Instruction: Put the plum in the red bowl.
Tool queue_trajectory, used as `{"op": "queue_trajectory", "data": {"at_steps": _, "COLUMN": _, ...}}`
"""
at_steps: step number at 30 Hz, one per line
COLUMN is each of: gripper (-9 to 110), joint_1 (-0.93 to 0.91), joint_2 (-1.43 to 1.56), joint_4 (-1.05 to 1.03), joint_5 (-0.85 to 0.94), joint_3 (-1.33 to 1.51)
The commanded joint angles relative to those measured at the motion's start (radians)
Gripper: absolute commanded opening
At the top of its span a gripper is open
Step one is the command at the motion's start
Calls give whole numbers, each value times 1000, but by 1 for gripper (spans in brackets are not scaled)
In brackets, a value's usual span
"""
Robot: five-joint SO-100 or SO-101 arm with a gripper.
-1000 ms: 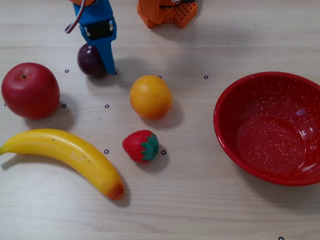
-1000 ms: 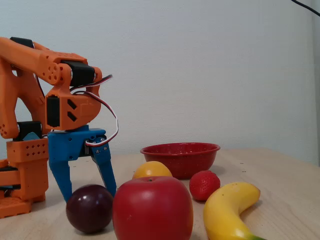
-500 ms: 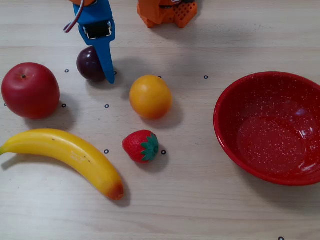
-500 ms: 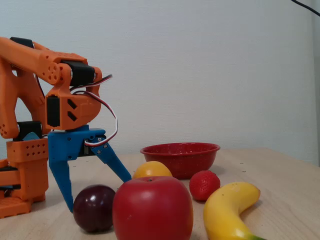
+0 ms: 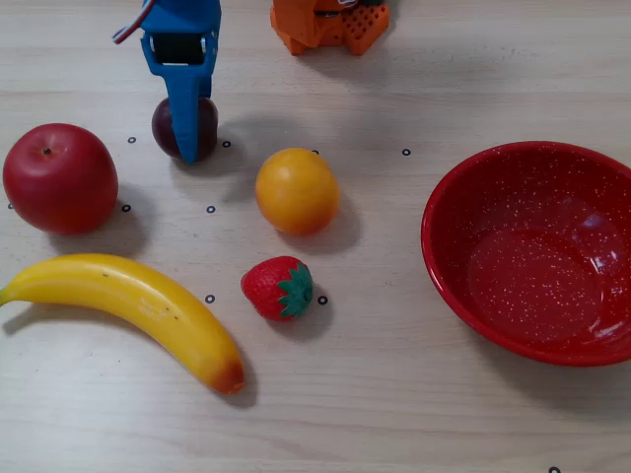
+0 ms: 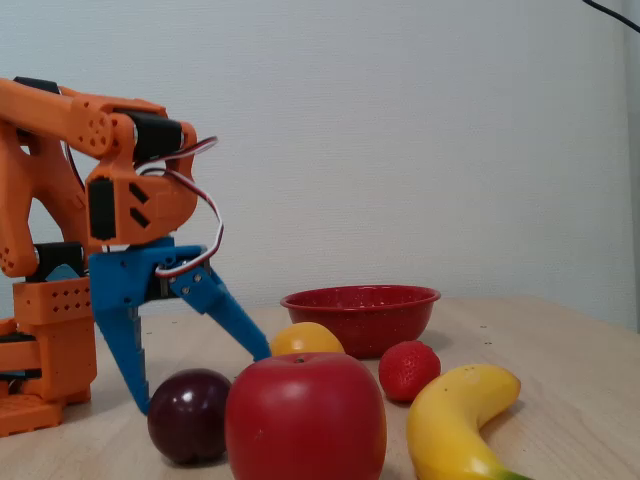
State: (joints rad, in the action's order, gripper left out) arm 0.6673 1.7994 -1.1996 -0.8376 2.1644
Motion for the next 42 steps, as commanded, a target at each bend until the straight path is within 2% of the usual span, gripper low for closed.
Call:
{"op": "queue_trajectory", "data": {"at_steps": 1, "gripper": 49, "joint_1": 35, "joint_2": 69, "joint_4": -11, "joint_5": 29, "joint_3": -25}}
{"op": "queue_trajectory", "data": {"at_steps": 14, "gripper": 50, "joint_1": 63, "joint_2": 44, "joint_4": 130, "joint_5": 106, "joint_3": 12}}
{"op": "queue_trajectory", "data": {"at_steps": 27, "gripper": 49, "joint_1": 58, "joint_2": 9, "joint_4": 163, "joint_5": 77, "joint_3": 11}}
{"op": "queue_trajectory", "data": {"at_steps": 42, "gripper": 33, "joint_1": 66, "joint_2": -18, "joint_4": 178, "joint_5": 28, "joint_3": 12}}
